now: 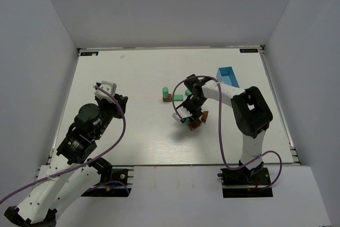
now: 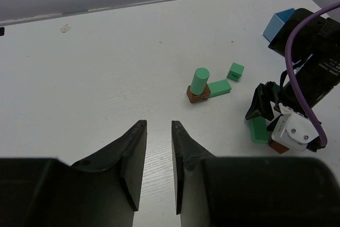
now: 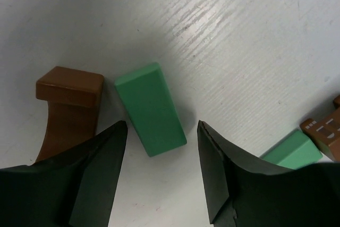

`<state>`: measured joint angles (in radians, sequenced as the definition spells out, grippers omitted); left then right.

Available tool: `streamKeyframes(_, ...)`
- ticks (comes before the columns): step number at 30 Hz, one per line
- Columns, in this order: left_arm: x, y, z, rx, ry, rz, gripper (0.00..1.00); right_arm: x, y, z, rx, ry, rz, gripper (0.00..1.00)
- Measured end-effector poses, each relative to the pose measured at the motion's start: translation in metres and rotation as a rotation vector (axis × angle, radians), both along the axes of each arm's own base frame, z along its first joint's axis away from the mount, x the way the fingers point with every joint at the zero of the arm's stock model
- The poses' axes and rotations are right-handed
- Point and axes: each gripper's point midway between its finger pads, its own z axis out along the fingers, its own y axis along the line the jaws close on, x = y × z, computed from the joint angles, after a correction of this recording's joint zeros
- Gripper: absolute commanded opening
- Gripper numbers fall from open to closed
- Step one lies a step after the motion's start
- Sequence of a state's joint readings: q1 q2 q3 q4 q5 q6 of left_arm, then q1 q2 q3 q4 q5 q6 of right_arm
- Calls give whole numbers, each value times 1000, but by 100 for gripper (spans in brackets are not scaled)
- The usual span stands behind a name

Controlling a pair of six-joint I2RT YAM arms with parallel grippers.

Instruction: Build the wood block tower

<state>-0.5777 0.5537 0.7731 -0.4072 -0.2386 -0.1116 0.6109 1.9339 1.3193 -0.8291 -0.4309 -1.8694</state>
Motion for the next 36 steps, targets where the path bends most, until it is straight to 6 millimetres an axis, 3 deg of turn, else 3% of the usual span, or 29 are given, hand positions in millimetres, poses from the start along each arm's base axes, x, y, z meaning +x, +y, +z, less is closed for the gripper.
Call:
streamKeyframes(3, 0, 0, 0, 0, 0, 0, 36, -5, 1, -1, -9, 9, 10, 60)
streamKeyframes(5, 0, 0, 0, 0, 0, 0, 36, -8, 2, -1, -13, 14, 15, 52)
streamKeyframes(6, 0, 0, 0, 0, 0, 0, 36, -9, 3, -2, -16, 20, 17, 47)
streamKeyframes(7, 0, 0, 0, 0, 0, 0, 36, -10, 3, -2, -21, 26, 14, 29)
streamKeyframes(8, 0, 0, 0, 0, 0, 0, 36, -11, 3, -3, -23, 30, 15, 22)
streamKeyframes(13, 0, 0, 0, 0, 0, 0, 36, -8, 9, -1, -16, 52, -26, 2)
streamKeyframes(21, 0, 0, 0, 0, -1, 0, 36, 6, 16, 4, -15, 91, -267, 0)
streamKeyframes(27, 0, 0, 0, -1, -2, 0, 36, 46, 31, 35, 56, 60, -496, 0)
streamKeyframes(36, 0, 0, 0, -1, -2, 0, 36, 78, 33, 62, 107, 78, -712, 0)
